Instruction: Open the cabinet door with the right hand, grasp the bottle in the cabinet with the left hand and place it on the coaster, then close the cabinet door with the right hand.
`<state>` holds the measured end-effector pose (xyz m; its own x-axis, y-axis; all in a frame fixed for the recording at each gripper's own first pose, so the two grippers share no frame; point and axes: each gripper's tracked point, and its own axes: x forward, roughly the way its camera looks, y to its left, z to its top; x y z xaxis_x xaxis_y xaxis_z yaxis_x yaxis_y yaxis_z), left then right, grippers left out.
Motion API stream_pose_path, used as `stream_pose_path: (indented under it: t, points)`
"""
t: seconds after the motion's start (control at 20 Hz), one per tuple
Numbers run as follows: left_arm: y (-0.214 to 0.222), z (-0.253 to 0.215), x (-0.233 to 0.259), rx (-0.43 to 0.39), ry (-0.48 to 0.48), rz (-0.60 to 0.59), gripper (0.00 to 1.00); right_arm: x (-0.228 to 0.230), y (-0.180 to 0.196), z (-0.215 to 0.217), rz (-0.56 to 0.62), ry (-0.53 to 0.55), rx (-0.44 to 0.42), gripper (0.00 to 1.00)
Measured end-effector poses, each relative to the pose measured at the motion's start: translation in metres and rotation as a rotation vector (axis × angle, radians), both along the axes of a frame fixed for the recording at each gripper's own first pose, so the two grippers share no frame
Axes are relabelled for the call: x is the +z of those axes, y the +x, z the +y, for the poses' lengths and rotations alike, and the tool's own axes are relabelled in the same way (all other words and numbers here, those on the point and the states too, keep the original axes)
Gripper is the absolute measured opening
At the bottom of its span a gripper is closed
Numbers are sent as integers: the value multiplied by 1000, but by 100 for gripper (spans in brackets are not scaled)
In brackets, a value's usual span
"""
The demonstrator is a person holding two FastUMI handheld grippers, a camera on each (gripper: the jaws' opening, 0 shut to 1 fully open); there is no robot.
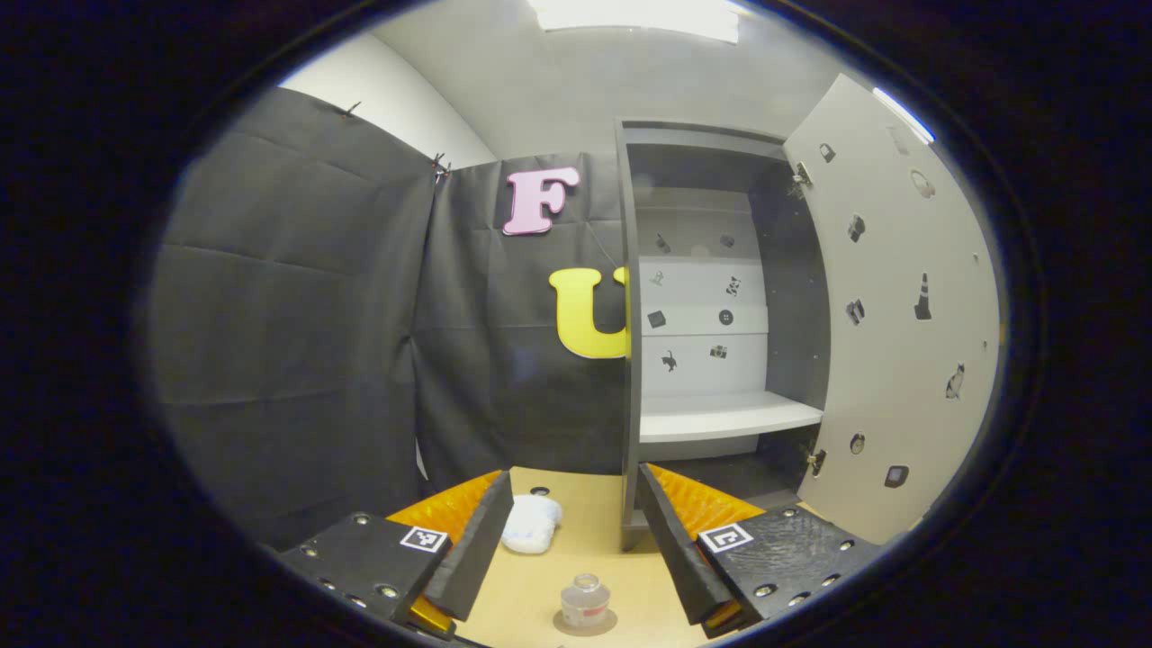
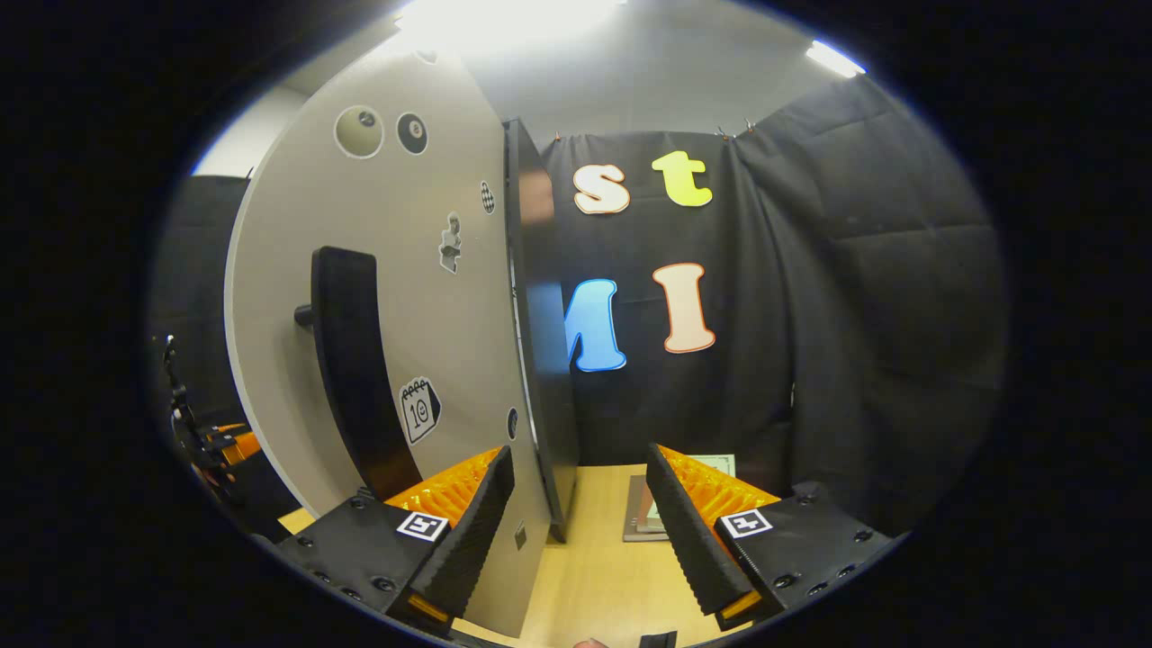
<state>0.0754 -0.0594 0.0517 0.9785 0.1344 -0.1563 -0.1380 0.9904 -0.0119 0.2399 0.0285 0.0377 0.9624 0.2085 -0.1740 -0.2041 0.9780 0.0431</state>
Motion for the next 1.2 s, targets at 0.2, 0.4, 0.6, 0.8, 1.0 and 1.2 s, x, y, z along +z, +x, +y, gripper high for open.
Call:
stream_pose_path:
  t: [0.2,0.4,0.6,0.8,1.0,1.2]
  points:
    - [6,31,-17,-24,-30,14,84,3,-3,11,-19,-41,-30,95]
    - [22,45,-27,-65,-58,10,84,0,-10,46,-11,-1,9,94]
    - [33,55,-34,-98,-73,7,86,1,-13,85,-20,-1,62,95]
    - [29,75,-37,-109,-89,-4,86,-2,-10,120,-25,2,108,94]
    - [16,105,-47,-92,-104,5,84,-6,3,144,-16,16,109,95]
    - [-3,138,-48,-67,-91,1,84,-10,16,166,-7,64,110,95]
